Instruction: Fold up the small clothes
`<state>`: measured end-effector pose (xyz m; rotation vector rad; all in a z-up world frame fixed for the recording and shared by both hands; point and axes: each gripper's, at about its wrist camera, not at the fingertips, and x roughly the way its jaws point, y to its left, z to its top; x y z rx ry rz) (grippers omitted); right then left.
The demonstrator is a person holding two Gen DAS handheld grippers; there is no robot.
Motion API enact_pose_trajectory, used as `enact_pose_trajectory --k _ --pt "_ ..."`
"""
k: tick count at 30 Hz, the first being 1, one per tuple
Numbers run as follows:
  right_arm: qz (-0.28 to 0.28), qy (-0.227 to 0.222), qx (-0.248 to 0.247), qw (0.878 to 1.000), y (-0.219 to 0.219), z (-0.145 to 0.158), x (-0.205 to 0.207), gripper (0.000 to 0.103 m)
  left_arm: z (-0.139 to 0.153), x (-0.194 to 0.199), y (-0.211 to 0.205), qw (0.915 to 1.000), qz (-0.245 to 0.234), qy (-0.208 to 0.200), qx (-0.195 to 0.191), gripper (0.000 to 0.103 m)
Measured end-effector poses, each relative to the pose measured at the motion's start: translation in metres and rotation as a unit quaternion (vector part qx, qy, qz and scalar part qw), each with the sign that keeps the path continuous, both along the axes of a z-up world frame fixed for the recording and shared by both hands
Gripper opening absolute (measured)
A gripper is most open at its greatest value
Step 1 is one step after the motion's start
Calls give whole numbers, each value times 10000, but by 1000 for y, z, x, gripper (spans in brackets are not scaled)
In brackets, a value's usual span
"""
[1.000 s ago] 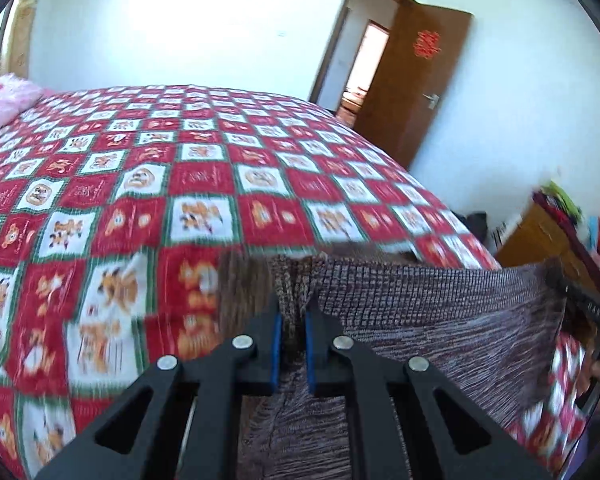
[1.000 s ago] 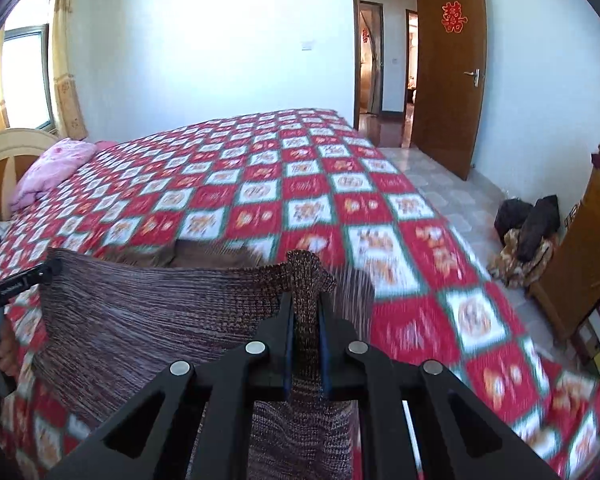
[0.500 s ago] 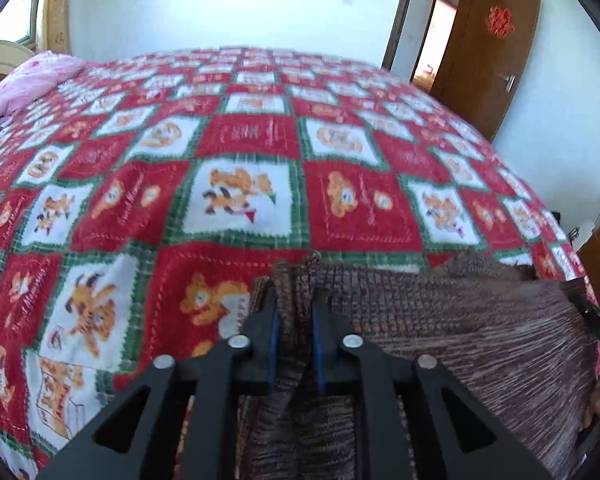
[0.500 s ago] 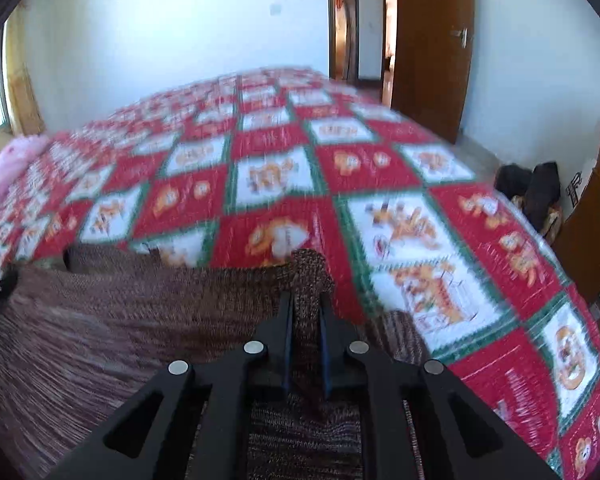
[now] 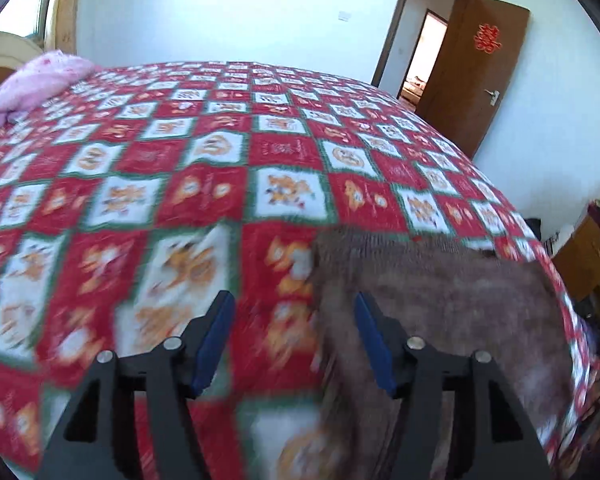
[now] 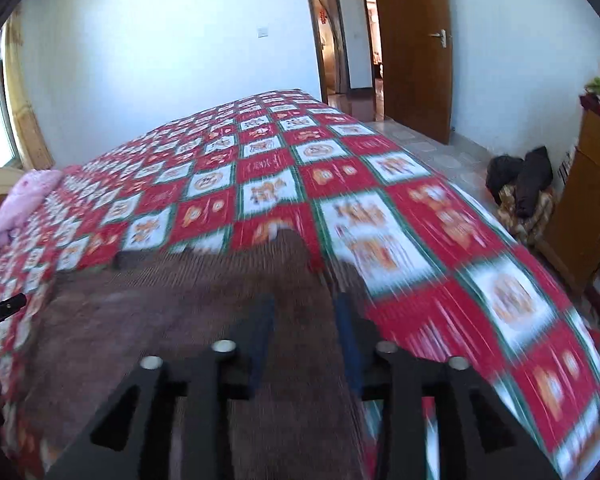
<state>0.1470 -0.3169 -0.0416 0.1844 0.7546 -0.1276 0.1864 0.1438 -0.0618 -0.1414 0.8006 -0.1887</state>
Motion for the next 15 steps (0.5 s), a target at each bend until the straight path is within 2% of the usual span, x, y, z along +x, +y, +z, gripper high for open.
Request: enact_pose_trajectory --k 4,7,10,13,15 --pt "-89 194 472 9987 -11 -1 -65 40 -12 -46 3 9983 -273 206 -461 65" --pt "-420 134 971 9943 -24 -7 -109 40 -29 -63 -11 9969 -475 255 -578 65" --pt "-491 214 1074 9928 -23 -14 -130 40 -43 -67 -29 9967 -556 394 -447 65" --pt "-295 319 1005 9940 -13 -15 -133 40 -47 -69 -44 9979 -592 230 -133 65" --pt "-200 313 840 9958 -6 -13 -130 40 -45 -67 -46 9977 -637 177 -127 65"
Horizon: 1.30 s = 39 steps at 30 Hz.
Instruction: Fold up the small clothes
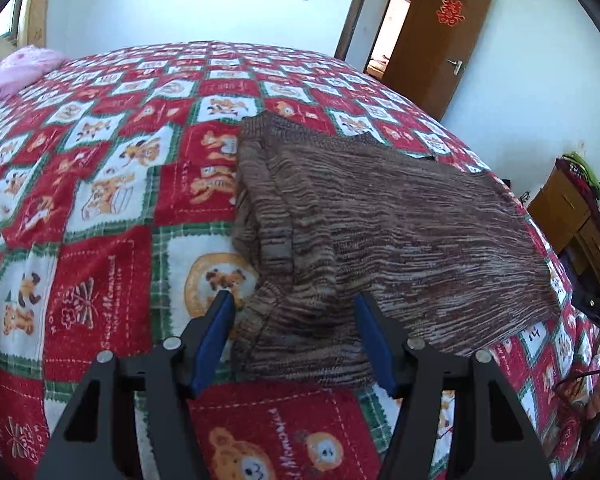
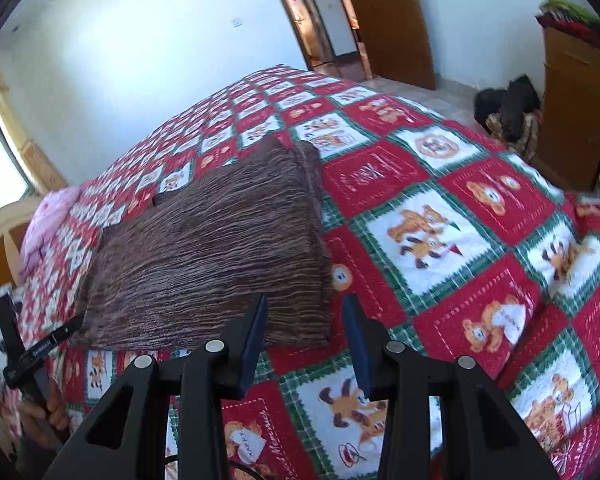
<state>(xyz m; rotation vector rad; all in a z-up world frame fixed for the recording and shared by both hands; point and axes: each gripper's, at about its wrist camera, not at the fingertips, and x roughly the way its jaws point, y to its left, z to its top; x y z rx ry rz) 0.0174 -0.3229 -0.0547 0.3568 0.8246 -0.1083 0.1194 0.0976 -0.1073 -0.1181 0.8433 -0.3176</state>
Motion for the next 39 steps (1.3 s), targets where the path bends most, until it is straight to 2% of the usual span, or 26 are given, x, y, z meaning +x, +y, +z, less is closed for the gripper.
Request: enact_pose_trajectory --k 2,5,7,8,9,10,12,14,16,18,20,21,23,26,29,31,32,35,37,39 --pt "44 85 -170 9998 5 -3 8 40 0 1 5 9999 20 0 -160 65" --pt "212 430 49 9988 13 -20 25 40 -5 0 17 9986 111 41 -512 65" --pt "320 558 -27 9979 22 -28 31 36 -5 -3 21 9979 145 -36 -623 59" --pt "384 577 -221 9973 29 -30 32 25 -6 -3 22 9978 166 -30 -644 45" --pt "450 613 -332 9965 33 -30 34 11 -8 -3 22 9975 140 3 -694 25" --pt "513 645 -375 9959 36 -30 34 9 -9 -2 22 9968 56 43 -796 18" --pt "552 695 -510 9948 40 -30 32 6 -7 -5 23 9957 -18 -38 -923 12" --pt "604 736 -557 9939 41 -28 26 5 -3 -11 27 9941 -76 -204 -1062 10" --pt "598 792 -636 9930 39 -26 21 3 1 -19 32 9930 -41 -352 -1124 10" --pt "485 872 -632 9930 32 -30 14 1 -2 -22 37 9936 129 -297 -1082 10" --pt "405 813 -362 9952 24 -32 11 1 -13 -14 43 9938 453 21 -1017 10" --pt "371 773 -281 9959 21 -33 10 1 -18 -9 48 9913 547 184 -1182 11" --pt "343 710 -198 9967 20 -34 9 1 -19 -7 51 9897 572 234 -1289 14" --pt "305 645 18 9974 15 -35 8 1 -16 -10 45 9919 607 148 -1110 15" --pt "201 494 446 9976 5 -36 3 1 -14 -19 46 9913 718 123 -1092 17" --pt "80 369 528 9979 3 -33 -2 1 -12 -32 49 9896 836 161 -1160 24" --pt "6 268 439 9987 4 -28 -6 1 -10 -42 51 9888 895 172 -1179 32" --pt "-148 -39 -355 9993 21 -6 -13 2 -4 -66 48 9896 966 22 -1067 59" --pt "113 -344 -389 9986 42 12 -9 2 1 -74 43 9888 948 -64 -1150 63" --pt "506 -495 -371 9968 67 25 4 2 2 -73 35 9854 868 7 -1467 63"
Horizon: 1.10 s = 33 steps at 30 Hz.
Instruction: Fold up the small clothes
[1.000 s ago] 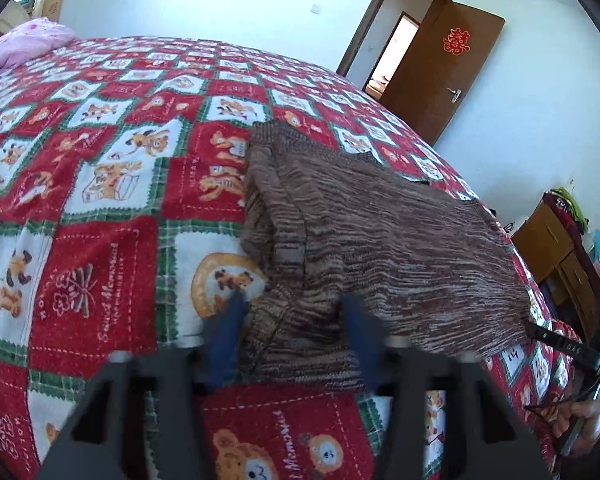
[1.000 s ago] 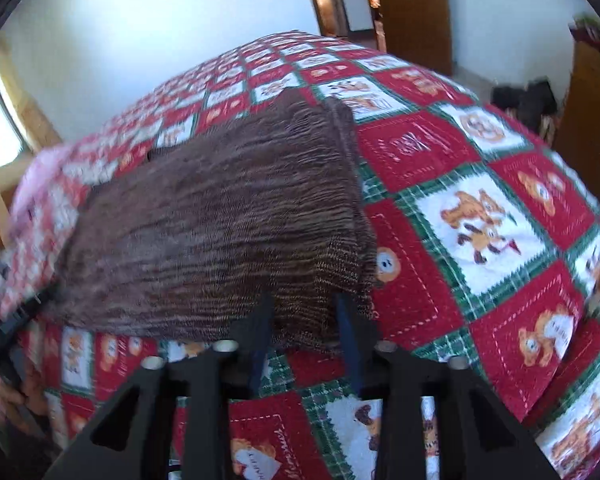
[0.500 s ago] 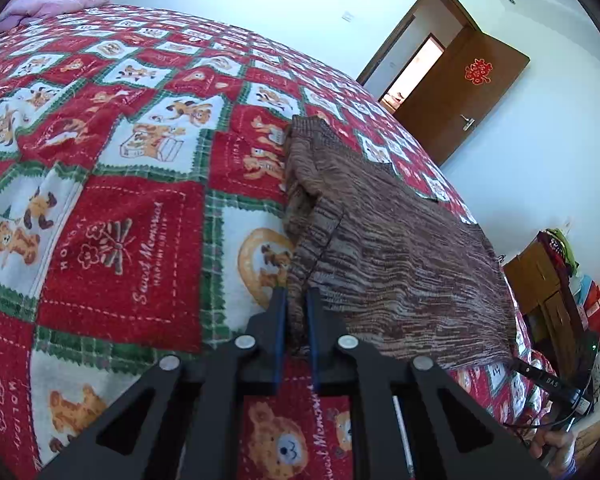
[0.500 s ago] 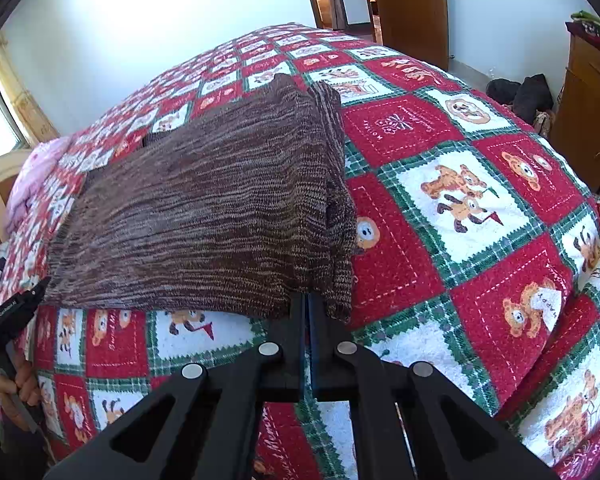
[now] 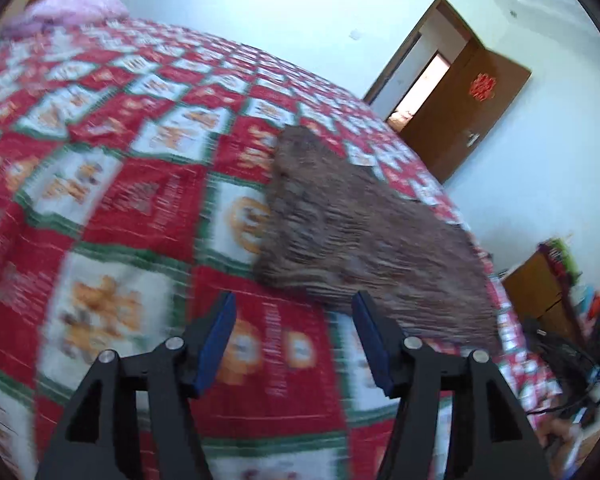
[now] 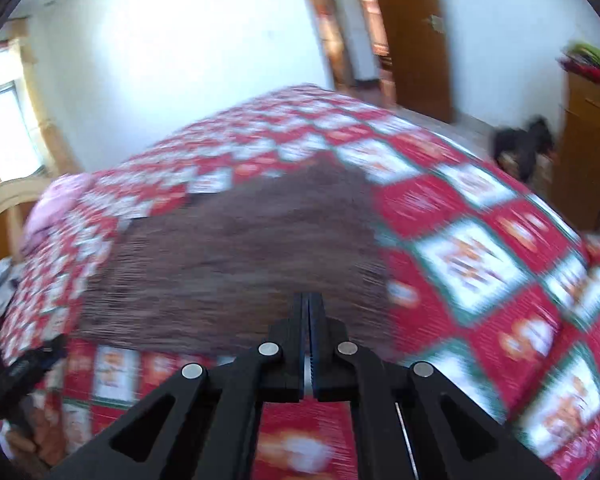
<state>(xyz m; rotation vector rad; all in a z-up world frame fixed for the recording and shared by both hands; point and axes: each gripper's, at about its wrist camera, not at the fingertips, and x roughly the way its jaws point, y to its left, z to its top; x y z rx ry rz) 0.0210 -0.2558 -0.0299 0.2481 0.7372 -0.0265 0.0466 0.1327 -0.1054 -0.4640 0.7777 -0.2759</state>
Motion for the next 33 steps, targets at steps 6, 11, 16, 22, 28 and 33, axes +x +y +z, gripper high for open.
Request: enact_pose_trajectory --k 6,11,16,22,28,33 --pt "785 123 319 9963 67 -17 52 1 -17 24 -29 9987 -104 214 -449 63" --pt "884 755 419 9923 89 -76 66 2 -17 44 -23 9957 419 113 -822 65" --pt "1005 617 68 9930 99 -75 61 2 -16 52 -22 9927 907 -14 -797 65" --pt "976 572 424 9927 87 -79 60 2 -20 44 -16 9906 1119 -102 -778 64" --pt "976 514 227 9936 92 -77 58 2 -23 43 3 9821 1615 -63 -964 64" --pt "974 495 243 9937 91 -77 58 2 -21 49 -11 9875 1302 -181 -867 62"
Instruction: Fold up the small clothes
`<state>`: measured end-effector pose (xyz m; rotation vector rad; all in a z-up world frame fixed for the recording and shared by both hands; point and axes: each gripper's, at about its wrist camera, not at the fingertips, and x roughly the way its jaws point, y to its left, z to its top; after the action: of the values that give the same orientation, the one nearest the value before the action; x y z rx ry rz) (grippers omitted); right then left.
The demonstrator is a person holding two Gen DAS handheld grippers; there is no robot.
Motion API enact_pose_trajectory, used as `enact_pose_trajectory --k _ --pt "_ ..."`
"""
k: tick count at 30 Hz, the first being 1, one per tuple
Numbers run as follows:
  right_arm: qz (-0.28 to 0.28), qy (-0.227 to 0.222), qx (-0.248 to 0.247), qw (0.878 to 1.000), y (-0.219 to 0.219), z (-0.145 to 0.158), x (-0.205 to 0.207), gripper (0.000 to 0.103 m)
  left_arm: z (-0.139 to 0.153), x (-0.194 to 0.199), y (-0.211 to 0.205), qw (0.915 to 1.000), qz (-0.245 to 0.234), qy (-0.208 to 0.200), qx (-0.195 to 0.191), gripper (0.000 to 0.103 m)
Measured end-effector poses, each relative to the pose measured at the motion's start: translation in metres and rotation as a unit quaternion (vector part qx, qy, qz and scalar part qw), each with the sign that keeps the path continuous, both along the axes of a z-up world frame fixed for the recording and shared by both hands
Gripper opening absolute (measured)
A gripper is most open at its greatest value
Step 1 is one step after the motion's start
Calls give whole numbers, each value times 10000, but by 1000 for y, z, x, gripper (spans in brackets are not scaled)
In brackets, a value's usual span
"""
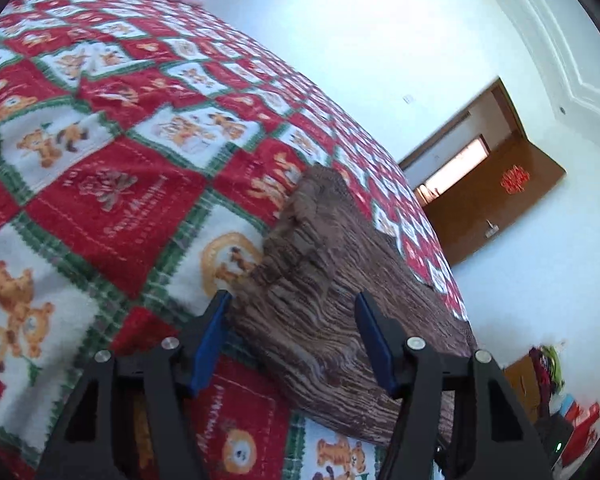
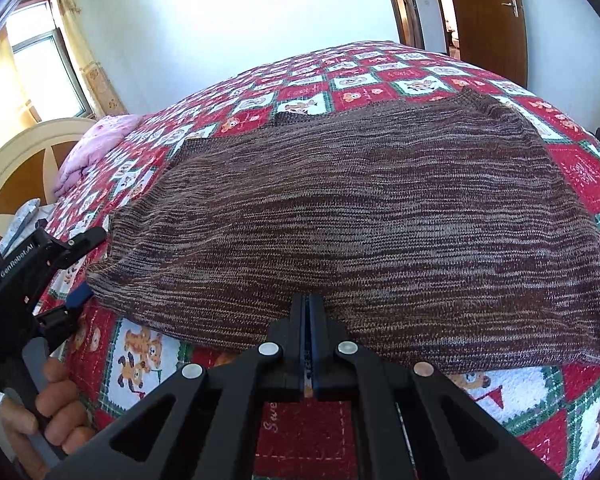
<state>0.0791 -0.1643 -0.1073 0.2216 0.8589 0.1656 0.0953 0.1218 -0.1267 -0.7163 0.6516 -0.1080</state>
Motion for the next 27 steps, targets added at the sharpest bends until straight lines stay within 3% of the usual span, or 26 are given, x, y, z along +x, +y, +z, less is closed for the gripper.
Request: enact_pose_trajectory --k 3,8,10,11,13,16,17,19,21,24,25,27 --pt "-6 0 56 10000 -2 0 0 2 -3 2 -3 9998 -185 27 -76 47" --pt "3 -30 -77 10000 2 0 0 2 -5 1 -1 9996 -239 11 -122 46" --pt "4 -41 -129 9999 3 0 0 2 -6 2 0 9995 -268 34 -158 32" --pt "6 -43 -148 9999 4 1 0 2 -9 4 3 9991 -302 81 -275 14" --pt "3 -29 -187 9998 5 1 0 2 -13 3 9 9981 -312 81 -526 14" --pt "36 94 -293 9995 9 11 5 2 -10 2 4 9988 -337 54 -346 15" --pt "84 38 -272 9996 11 17 8 2 -10 3 4 9988 -335 84 -352 16" --pt "78 -163 -291 9994 15 32 18 2 -9 3 7 9982 -323 78 -493 27" --pt "11 -288 -153 9995 15 41 32 2 -7 6 10 9969 -409 42 -668 48" --pt "-36 -130 45 9999 15 24 53 2 2 13 10 9979 -401 -59 -514 70" --pt "38 133 117 9998 16 9 61 2 5 19 7 9982 -381 -56 -463 73" --pt "16 90 460 9989 10 1 57 2 7 28 5 9985 -312 -57 -437 80"
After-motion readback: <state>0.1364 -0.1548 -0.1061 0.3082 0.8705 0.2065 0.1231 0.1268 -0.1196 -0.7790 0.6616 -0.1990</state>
